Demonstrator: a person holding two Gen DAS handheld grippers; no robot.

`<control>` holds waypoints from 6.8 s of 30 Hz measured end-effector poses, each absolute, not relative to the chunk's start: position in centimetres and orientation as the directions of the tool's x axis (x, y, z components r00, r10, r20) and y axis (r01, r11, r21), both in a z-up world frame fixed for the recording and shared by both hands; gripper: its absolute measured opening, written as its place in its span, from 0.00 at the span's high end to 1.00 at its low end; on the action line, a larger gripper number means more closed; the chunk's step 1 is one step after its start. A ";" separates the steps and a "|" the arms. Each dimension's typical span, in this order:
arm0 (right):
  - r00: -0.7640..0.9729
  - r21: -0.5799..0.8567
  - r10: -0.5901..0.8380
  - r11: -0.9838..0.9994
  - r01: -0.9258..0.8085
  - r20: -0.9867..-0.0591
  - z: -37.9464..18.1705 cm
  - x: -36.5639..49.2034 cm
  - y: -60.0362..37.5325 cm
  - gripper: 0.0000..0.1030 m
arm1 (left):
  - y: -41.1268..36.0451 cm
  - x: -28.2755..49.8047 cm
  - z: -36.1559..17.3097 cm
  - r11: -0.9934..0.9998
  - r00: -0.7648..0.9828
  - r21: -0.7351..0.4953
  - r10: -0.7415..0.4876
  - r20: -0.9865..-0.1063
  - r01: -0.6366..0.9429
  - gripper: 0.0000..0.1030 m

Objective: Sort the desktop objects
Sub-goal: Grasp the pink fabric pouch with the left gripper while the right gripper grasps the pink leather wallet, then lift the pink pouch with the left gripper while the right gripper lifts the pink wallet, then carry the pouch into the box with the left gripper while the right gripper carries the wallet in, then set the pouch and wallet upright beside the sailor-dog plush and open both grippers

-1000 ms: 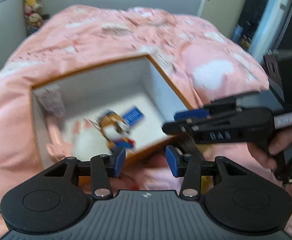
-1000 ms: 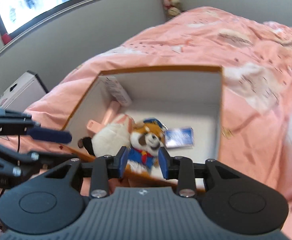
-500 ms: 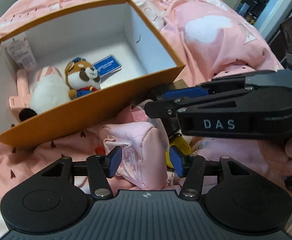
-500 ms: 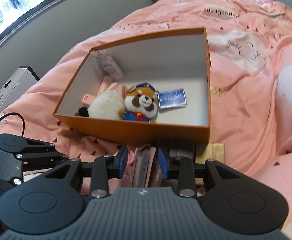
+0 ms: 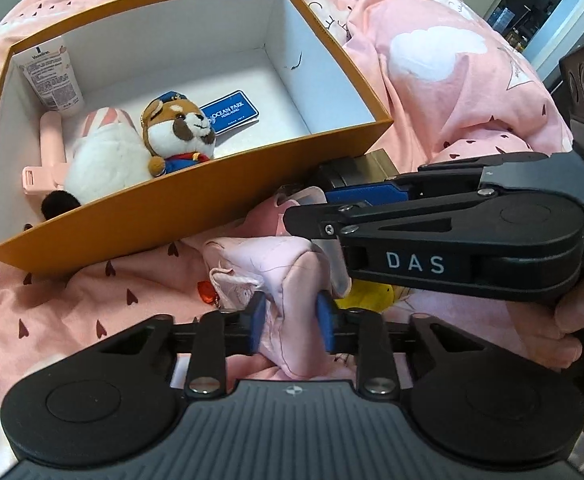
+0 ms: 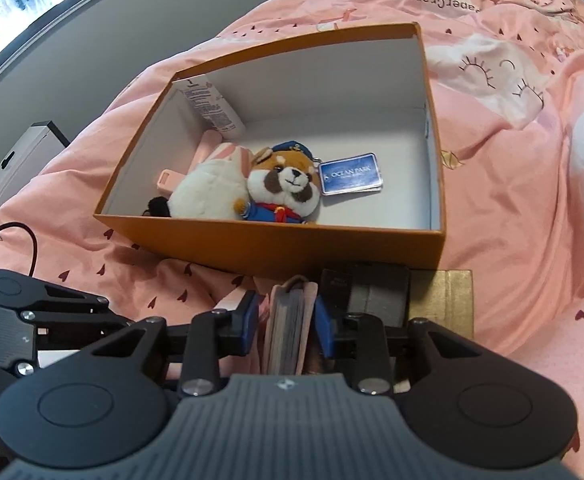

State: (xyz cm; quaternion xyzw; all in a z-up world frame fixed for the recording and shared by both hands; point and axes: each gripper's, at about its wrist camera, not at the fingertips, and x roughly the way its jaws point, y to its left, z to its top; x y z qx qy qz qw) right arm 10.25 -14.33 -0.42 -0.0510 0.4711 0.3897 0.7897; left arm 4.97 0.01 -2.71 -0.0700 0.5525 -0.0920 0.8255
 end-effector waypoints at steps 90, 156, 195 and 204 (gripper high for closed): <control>0.167 0.172 0.523 0.537 -0.826 -0.836 6.2 9.3 -12.9 0.81 | 8.5 4.0 6.7 0.954 0.405 -0.297 -0.288 -0.868 0.042 0.67; 0.270 0.065 0.313 0.753 -0.655 -0.911 1.2 20.6 -7.2 0.71 | 5.7 14.7 -5.1 0.914 0.451 -0.403 -0.377 -0.809 0.041 0.64; 0.126 0.217 0.370 0.753 -0.621 -0.921 -0.4 21.2 -8.4 0.72 | 4.7 14.3 -5.3 0.953 0.469 -0.303 -0.275 -0.839 0.017 0.64; 0.229 0.123 0.355 0.740 -0.661 -0.906 1.4 19.7 -8.4 0.62 | 5.3 12.5 -3.4 0.967 0.524 -0.253 -0.222 -0.822 0.014 0.47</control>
